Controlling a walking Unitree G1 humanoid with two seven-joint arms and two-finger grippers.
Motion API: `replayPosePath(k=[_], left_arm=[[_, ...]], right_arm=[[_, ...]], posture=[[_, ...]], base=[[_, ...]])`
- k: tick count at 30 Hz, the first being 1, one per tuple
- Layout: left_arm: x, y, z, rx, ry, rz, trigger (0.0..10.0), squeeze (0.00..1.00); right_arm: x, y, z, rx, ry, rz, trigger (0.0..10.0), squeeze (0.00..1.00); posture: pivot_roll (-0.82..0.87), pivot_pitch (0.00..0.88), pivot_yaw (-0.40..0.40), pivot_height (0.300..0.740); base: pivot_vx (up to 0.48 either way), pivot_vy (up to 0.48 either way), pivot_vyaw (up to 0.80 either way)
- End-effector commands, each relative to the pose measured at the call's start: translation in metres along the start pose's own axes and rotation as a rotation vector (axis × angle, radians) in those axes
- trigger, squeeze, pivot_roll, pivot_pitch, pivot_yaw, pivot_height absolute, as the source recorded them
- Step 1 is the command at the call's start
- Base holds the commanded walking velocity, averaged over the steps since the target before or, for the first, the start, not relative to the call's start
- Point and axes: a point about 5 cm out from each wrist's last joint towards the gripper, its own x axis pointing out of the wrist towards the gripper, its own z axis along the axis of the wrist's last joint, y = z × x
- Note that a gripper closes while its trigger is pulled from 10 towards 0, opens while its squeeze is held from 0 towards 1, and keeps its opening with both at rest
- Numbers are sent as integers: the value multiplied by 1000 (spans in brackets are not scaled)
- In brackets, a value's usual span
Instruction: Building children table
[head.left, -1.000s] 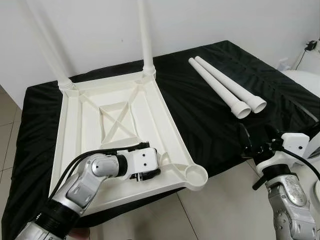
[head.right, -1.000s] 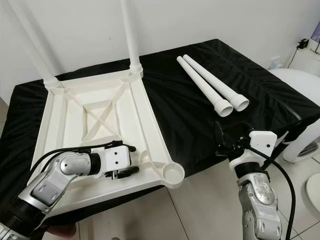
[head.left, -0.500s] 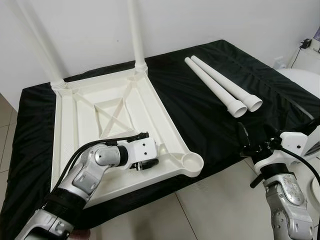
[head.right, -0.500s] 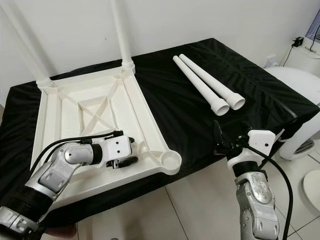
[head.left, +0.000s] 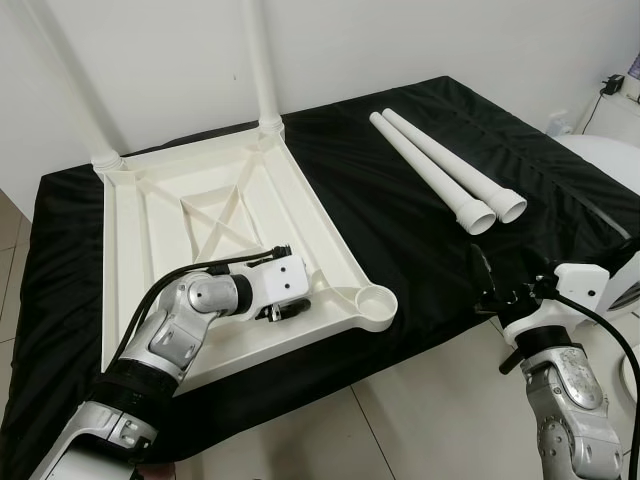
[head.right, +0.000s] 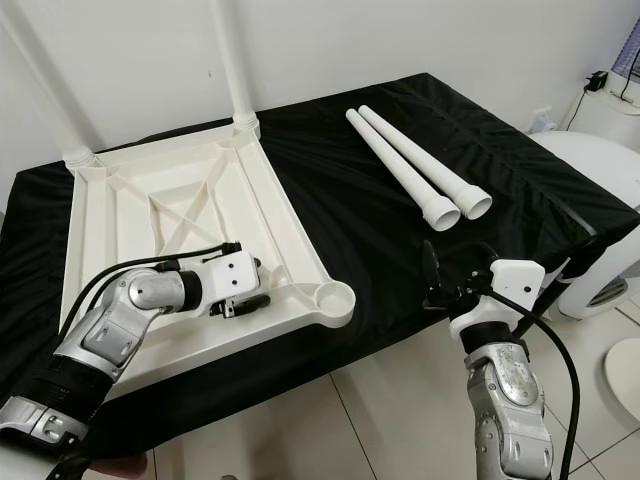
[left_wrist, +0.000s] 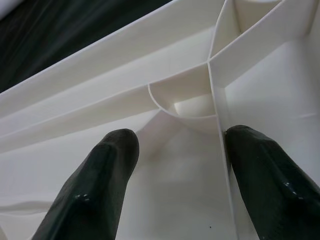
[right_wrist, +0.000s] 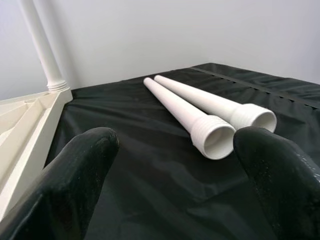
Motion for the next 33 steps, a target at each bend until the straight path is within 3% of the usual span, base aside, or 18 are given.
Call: replayPosePath(k=[1, 2, 3, 5, 10, 12, 15, 16, 18, 19, 20, 24, 26, 30, 33], left_arm=[[-10, 20, -2, -16, 12, 348, 10000, 0], [-15, 12, 4, -80, -38, 300, 10000, 0], [-15, 12, 4, -80, -38, 300, 10000, 0], [-24, 4, 16, -164, -129, 234, 10000, 0], [-33, -1, 29, -256, -234, 181, 10000, 0], [-35, 1, 34, -289, -274, 188, 10000, 0], [-39, 24, 46, -432, -382, 332, 10000, 0], [-39, 24, 46, -432, -382, 332, 10000, 0], [-40, 42, 44, -501, -350, 486, 10000, 0], [-40, 42, 44, -501, -350, 486, 10000, 0], [-39, 54, 39, -546, -312, 573, 10000, 0], [-39, 62, 35, -601, -290, 633, 10000, 0], [-36, 76, 26, -667, -247, 741, 10000, 0], [-33, 83, 16, -726, -186, 789, 10000, 0], [-34, 88, 14, -718, -176, 817, 10000, 0]], right_arm=[[0, 3, -1, 14, 6, 15, 10000, 0], [0, 3, -2, 15, 12, 28, 10000, 0], [0, 3, -2, 15, 12, 28, 10000, 0], [2, 4, -4, 19, 20, 47, 10000, 0], [7, 5, -6, 24, 24, 68, 10000, 0], [10, 6, -6, 25, 24, 77, 10000, 0], [28, 9, -5, 37, 26, 93, 10000, 0], [28, 9, -5, 37, 26, 93, 10000, 0], [42, 5, -5, 13, 46, 70, 10000, 0], [42, 5, -5, 13, 46, 70, 10000, 0], [52, 0, -4, 2, 47, 32, 10000, 0], [60, -6, -4, -9, 52, -15, 10000, 0], [74, -11, -4, -6, 73, -75, 10000, 0], [85, -13, -2, -2, 70, -114, 10000, 0], [90, -17, 0, -18, 64, -151, 10000, 0]], posture=[[-162, 90, 94, 740], [-159, 88, 92, 740], [-159, 88, 92, 740], [-144, 82, 83, 740], [-129, 78, 71, 740], [-118, 74, 63, 740], [-101, 63, 44, 740], [-101, 63, 44, 740], [-98, 58, 38, 740], [-98, 58, 38, 740], [-93, 50, 28, 740], [-93, 47, 24, 740], [-94, 43, 19, 740], [-102, 48, 10, 740], [-103, 54, 10, 740]], base=[[0, 0, 0], [0, 0, 0], [0, 0, 0], [0, 0, 0], [0, 0, 0], [0, 0, 0], [0, 0, 0], [0, 0, 0], [0, 0, 0], [0, 0, 0], [0, 0, 0], [0, 0, 0], [0, 0, 0], [0, 0, 0], [0, 0, 0]])
